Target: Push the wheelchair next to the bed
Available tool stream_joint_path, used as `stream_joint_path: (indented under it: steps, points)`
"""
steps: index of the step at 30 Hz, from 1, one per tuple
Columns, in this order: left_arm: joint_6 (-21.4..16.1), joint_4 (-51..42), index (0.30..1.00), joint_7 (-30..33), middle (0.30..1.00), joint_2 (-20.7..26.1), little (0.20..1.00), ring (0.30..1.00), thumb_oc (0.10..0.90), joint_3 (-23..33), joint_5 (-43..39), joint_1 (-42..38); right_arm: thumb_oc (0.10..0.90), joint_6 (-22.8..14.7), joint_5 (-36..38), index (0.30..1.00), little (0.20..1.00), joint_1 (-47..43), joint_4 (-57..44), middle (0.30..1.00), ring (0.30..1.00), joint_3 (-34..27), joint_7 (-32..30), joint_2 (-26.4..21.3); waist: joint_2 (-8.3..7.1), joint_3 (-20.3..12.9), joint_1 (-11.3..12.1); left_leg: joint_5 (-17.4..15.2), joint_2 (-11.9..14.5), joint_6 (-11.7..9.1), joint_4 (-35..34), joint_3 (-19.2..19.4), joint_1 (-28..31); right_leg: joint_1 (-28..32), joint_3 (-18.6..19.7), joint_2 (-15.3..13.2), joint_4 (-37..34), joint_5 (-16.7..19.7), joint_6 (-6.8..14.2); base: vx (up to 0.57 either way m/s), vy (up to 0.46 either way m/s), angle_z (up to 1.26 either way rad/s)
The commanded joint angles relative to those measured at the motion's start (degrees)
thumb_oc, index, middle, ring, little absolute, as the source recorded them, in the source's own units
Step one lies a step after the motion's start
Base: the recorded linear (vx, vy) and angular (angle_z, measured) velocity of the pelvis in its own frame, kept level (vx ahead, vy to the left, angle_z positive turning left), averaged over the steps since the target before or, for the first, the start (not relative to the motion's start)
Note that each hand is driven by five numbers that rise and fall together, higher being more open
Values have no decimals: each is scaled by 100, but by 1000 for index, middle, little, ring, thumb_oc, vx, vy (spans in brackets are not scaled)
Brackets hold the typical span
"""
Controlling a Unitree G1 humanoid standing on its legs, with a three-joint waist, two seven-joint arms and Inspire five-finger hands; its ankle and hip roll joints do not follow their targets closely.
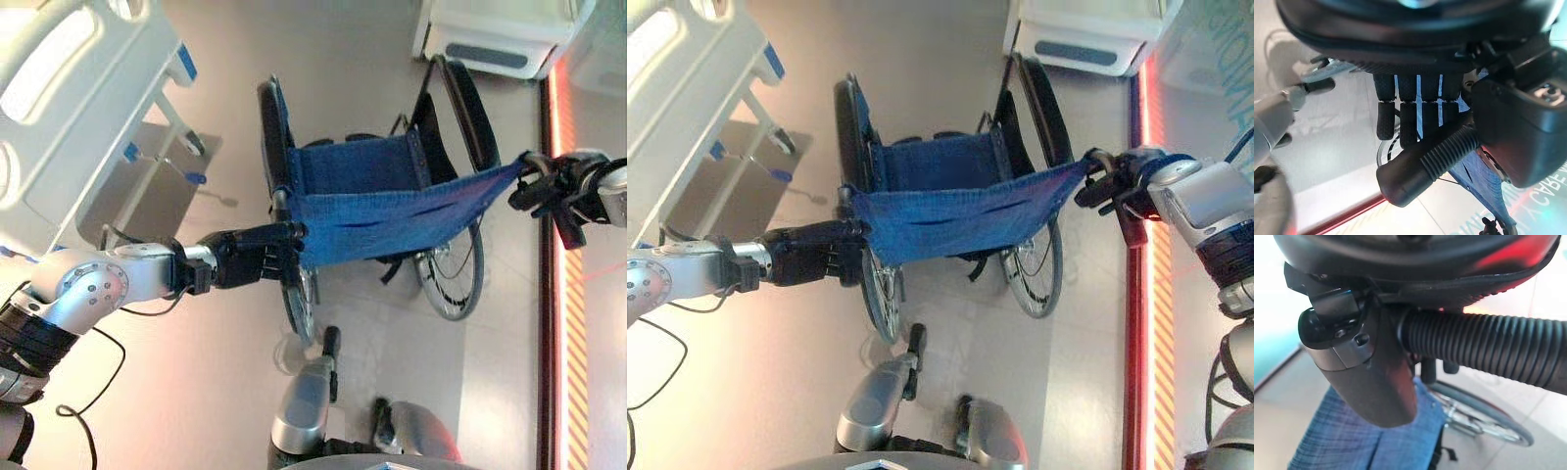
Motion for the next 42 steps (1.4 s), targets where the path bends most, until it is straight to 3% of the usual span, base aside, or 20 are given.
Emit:
stream_joint_path:
  steps: [1, 3, 4, 7, 10, 12, 14, 18, 20, 22, 25, 28, 29, 33, 35, 36, 37, 39, 41, 42]
  points:
    - [-692, 955, 300, 246, 300, 340, 300, 300, 400, 1121, 186, -271, 400, -342, 56, 300, 300, 311, -574, 300, 300, -346, 284, 34, -493, -1313, -140, 689, -577, 915, -1229, 227, -233, 548, -555, 637, 217, 1091, 401, 441, 238, -12]
    - [-713, 958, 300, 263, 300, 375, 300, 300, 400, 1098, 154, -330, 400, -368, 190, 300, 300, 331, -674, 300, 300, -420, 75, 27, -590, -1366, -123, 565, -746, 1026, -1181, 217, -185, 415, -524, 601, 659, 1574, 652, 342, 176, -7]
    - [-722, 963, 300, 225, 300, 427, 300, 300, 400, 1078, 117, -440, 400, -308, 465, 300, 300, 226, -791, 300, 300, -404, -234, 36, -620, -1376, -119, 456, -814, 1110, -1112, 164, -129, 86, -508, 635, 1425, 2123, 852, 322, 142, -5]
    - [-684, 1032, 300, 140, 300, 403, 300, 300, 400, 997, 138, -631, 400, -223, 616, 300, 300, -3, -740, 300, 300, -322, -416, 150, -602, -1371, -164, 324, -882, 1112, -985, 3, -1, -341, -597, 445, 1686, 2317, 964, 317, 104, 21]
    - [-778, 1010, 300, 209, 300, 473, 300, 300, 400, 775, 15, -856, 400, -116, 671, 300, 300, -408, -652, 300, 300, -70, -489, 188, -557, -1407, -206, 324, -938, 990, -875, -173, 30, -402, -673, 307, 745, 1881, 687, 293, 10, 5]
    - [-1065, 1044, 300, 406, 300, 521, 300, 300, 400, 452, -206, -1282, 400, -259, 686, 300, 300, -1001, -330, 300, 300, 296, -453, 165, -497, -1226, -287, 284, -952, 796, -477, -427, -137, -464, -689, 21, -551, 1472, 365, 150, -78, -18]
    - [-1337, 1192, 300, 480, 300, 458, 300, 300, 400, 144, -239, -1714, 400, -539, 665, 300, 300, -1416, -29, 300, 300, 547, -383, 169, -446, -951, -414, 259, -958, 694, -214, -692, -238, -727, -459, -255, -1184, 1839, 370, 72, -111, 10]
    - [-1527, 1443, 300, 740, 300, 394, 300, 300, 400, -392, -320, -2508, 400, -778, 658, 300, 300, -1750, 57, 300, 300, 675, -383, 203, -405, -568, -791, -454, -929, 696, -197, -1180, 299, -1751, -139, -1158, -1808, 2998, 963, 243, -244, 74]
    - [-1428, 1550, 300, 796, 300, 410, 300, 300, 400, -454, -365, -2700, 400, -644, 663, 300, 300, -1768, -80, 300, 300, 567, -431, 232, -421, -467, -929, -740, -795, 704, -162, -1335, 620, -2208, -19, -1354, -1740, 3225, 1050, 490, -345, 54]
    - [-1342, 1766, 300, 598, 300, 399, 300, 300, 400, -514, -295, -2850, 400, -390, 759, 300, 300, -1843, -240, 300, 300, 506, -558, 231, -457, -423, -1008, -1016, -535, 721, 91, -1366, 856, -2305, -123, -1278, -1381, 3035, 1066, 590, -372, 46]
    - [-1419, 1800, 300, 373, 300, 401, 300, 300, 400, -533, -362, -2762, 400, -325, 726, 300, 300, -2150, -189, 300, 300, 763, -402, 166, -593, -571, -1026, -924, -214, 641, 509, -1380, 981, -2173, -312, -1145, -1029, 2871, 946, 496, -301, 68]
    - [-1451, 1663, 300, 356, 300, 472, 300, 300, 400, -443, -472, -2490, 400, -358, 781, 300, 300, -2463, -190, 300, 300, 1114, -314, 83, -740, -752, -1032, -157, 82, 428, 1525, -1395, 921, -2055, -503, -919, -886, 2680, 614, 395, -288, 74]
    - [-1478, 1561, 300, 390, 300, 472, 300, 300, 400, -338, -466, -2316, 400, -403, 935, 300, 300, -2683, -192, 300, 300, 1389, -426, 98, -802, -769, -1046, 141, 160, 357, 2514, -1431, 633, -1934, -616, -785, -884, 2571, 401, 363, -360, 47]
    - [-1496, 1318, 300, 287, 300, 456, 300, 300, 400, -183, -448, -2030, 400, -262, 1295, 300, 300, -3110, -233, 300, 300, 1801, -661, 149, -898, -659, -883, 364, -162, 452, 4089, -1689, -340, -1481, -560, -447, -762, 2331, 66, 372, -232, -13]
    - [-1422, 1218, 300, 179, 300, 453, 300, 300, 400, -84, -310, -1916, 400, -101, 1269, 300, 300, -3136, -265, 300, 300, 1798, -666, 193, -910, -635, -762, 301, -426, 554, 3679, -1669, -530, -1222, -465, -339, -772, 2264, 82, 487, -61, 2]
    - [-1403, 1071, 300, 219, 300, 522, 300, 300, 400, -7, -318, -1816, 400, -32, 1165, 300, 300, -3084, -287, 300, 300, 1751, -668, 258, -847, -637, -638, 372, -618, 589, 2755, -1536, -509, -985, -340, -160, -827, 2148, 120, 444, -13, 1]
    - [-1400, 1039, 300, 229, 300, 545, 300, 300, 400, 27, -337, -1776, 400, -48, 1147, 300, 300, -3055, -272, 300, 300, 1741, -668, 272, -822, -627, -600, 421, -623, 584, 2470, -1459, -477, -904, -324, -107, -852, 2107, 122, 487, 9, 6]
    - [-1433, 971, 300, 277, 300, 582, 300, 300, 400, 142, -359, -1610, 400, -192, 1060, 300, 300, -2869, -184, 300, 300, 1668, -684, 349, -623, -624, -439, 852, -552, 468, 871, -1091, -493, -579, -312, 211, -1002, 1923, 83, 434, 19, 7]
    - [-1463, 958, 300, 296, 300, 567, 300, 300, 400, 216, -345, -1502, 400, -286, 981, 300, 300, -2701, -152, 300, 300, 1586, -714, 398, -503, -609, -335, 1114, -542, 387, 114, -903, -613, -407, -290, 397, -1111, 1859, 45, 537, 31, -11]
    - [-1538, 894, 300, 284, 300, 515, 300, 300, 400, 366, -250, -1228, 400, -393, 847, 300, 300, -2379, -147, 300, 300, 1422, -746, 436, -382, -597, -157, 1505, -533, 290, -957, -709, -691, -85, -242, 581, -1279, 1771, 19, 707, 56, -14]
